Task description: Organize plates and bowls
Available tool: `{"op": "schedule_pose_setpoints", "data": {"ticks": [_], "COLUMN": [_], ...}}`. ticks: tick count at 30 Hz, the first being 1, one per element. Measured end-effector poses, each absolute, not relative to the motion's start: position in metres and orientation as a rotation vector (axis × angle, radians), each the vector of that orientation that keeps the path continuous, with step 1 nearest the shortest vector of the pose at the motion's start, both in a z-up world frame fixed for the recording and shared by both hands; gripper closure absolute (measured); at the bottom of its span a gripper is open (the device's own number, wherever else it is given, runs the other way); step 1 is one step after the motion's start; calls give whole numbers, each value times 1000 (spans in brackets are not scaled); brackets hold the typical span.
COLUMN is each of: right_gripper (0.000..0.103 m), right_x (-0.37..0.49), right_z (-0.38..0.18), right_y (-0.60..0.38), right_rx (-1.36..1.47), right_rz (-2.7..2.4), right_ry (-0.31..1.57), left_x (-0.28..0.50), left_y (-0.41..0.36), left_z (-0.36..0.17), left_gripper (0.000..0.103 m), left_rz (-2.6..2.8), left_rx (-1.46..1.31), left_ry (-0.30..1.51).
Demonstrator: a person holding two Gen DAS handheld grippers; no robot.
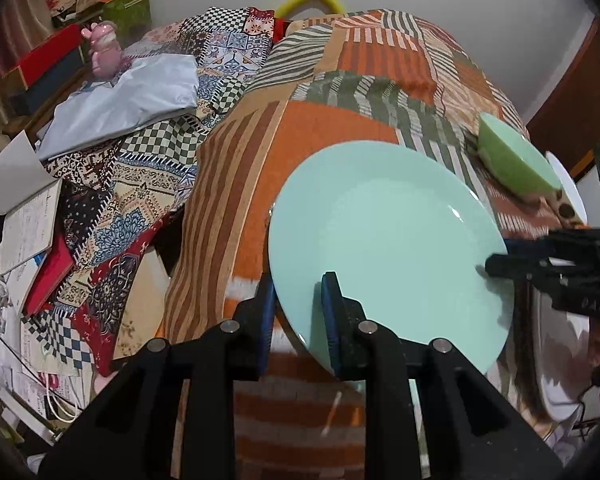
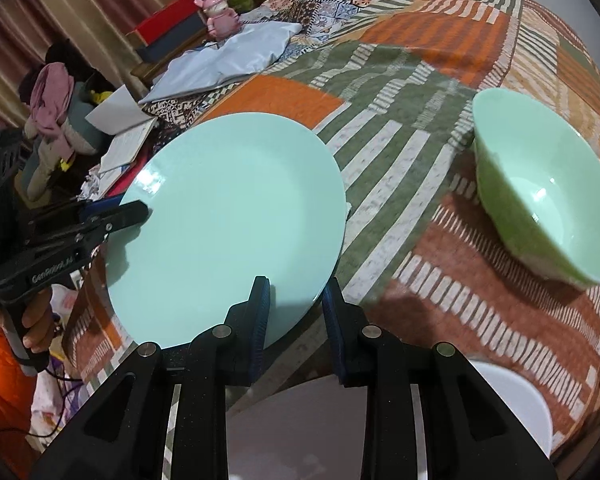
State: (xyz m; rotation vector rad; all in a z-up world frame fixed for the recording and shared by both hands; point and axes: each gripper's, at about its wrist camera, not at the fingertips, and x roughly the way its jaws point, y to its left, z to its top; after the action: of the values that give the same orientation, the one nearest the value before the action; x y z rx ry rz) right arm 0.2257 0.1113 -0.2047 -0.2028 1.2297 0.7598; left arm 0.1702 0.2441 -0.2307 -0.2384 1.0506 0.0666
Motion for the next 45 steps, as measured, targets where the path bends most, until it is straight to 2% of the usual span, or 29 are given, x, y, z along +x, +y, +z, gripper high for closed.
{"op": "schedule_pose_setpoints", "data": {"ticks": [16,45], "right_gripper": [76,76], "right_x": [230,192], "right_z": [-208,-154], "right_y": [119,54], "right_rx": [-154,-72], "right_rz": [729,676], "right_ry": [1217,1061], "left_x": [180,141], "left_y": [247,184], "left_z": [-236,-167], "left_gripper": [79,79], "left_rz": [79,11], "left_rx": [-245,-184], "left_ry": [1033,896]}}
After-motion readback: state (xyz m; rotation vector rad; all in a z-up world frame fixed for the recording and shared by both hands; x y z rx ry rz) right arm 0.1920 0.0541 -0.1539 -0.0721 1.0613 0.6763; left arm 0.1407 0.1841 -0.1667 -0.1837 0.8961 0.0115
